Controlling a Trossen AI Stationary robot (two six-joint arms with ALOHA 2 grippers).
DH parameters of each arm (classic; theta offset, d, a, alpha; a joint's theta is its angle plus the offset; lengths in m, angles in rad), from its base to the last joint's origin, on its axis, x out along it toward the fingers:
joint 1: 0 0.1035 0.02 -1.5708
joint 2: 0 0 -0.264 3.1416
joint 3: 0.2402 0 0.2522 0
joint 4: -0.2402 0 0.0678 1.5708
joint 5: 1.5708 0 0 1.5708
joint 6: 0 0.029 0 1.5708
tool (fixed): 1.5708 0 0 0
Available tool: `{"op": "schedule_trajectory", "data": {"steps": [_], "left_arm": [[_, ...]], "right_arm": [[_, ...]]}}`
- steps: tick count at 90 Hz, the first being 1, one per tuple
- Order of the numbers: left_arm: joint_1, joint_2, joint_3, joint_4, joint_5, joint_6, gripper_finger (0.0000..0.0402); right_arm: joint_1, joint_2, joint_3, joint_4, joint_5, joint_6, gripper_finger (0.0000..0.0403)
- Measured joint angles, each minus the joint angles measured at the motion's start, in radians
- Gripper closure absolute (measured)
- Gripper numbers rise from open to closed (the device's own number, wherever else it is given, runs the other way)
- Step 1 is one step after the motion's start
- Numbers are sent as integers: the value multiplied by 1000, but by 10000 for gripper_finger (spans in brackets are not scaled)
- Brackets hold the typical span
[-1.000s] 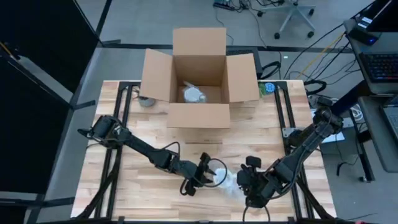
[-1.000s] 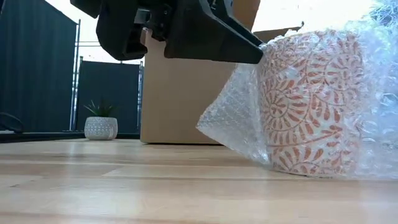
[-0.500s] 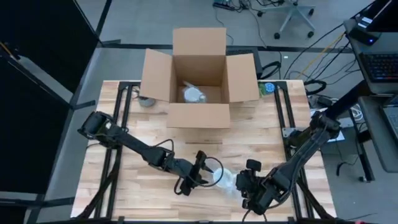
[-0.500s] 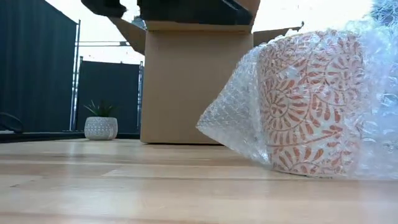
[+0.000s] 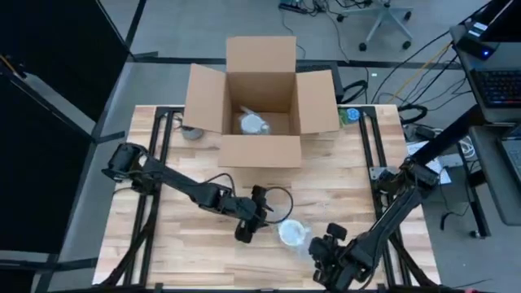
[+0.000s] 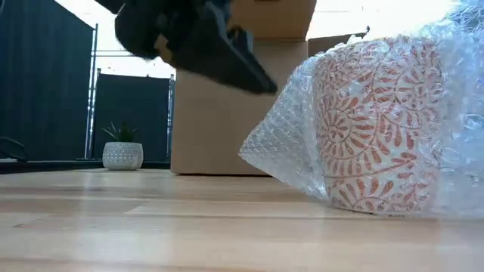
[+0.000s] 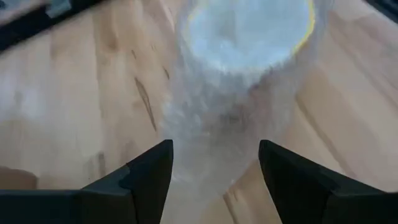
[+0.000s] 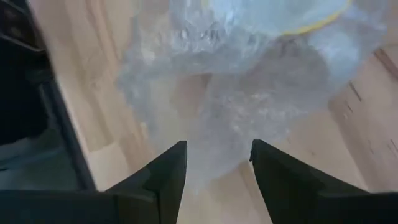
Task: Wrap mug
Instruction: Wrap the orange mug with bubble wrap
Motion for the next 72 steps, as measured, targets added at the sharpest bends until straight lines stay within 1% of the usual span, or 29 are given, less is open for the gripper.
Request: {"op": "schedule_trajectory", "data": {"steps": [12,22,35,45,58,65,72], "left_arm": [[2,-3,1,39,0,23,175],[7,-2,1,67,3,37,175],[28,5,2,59,20,30,175],[40,26,3,92,79,28,175],[40,83,3,105,143,27,175],[31,93,2,114,191,27,175],[16,93,2,132,201,27,175]], "right_arm": [[-19,24,0,-9,29,-9,236],[-48,27,0,-4,70,-48,236],[-63,29,0,-4,93,-101,236],[-63,29,0,-5,95,-134,236],[-68,29,0,-25,108,-143,236],[-69,29,0,-41,135,-159,236],[-69,29,0,-40,154,-200,236]]}}
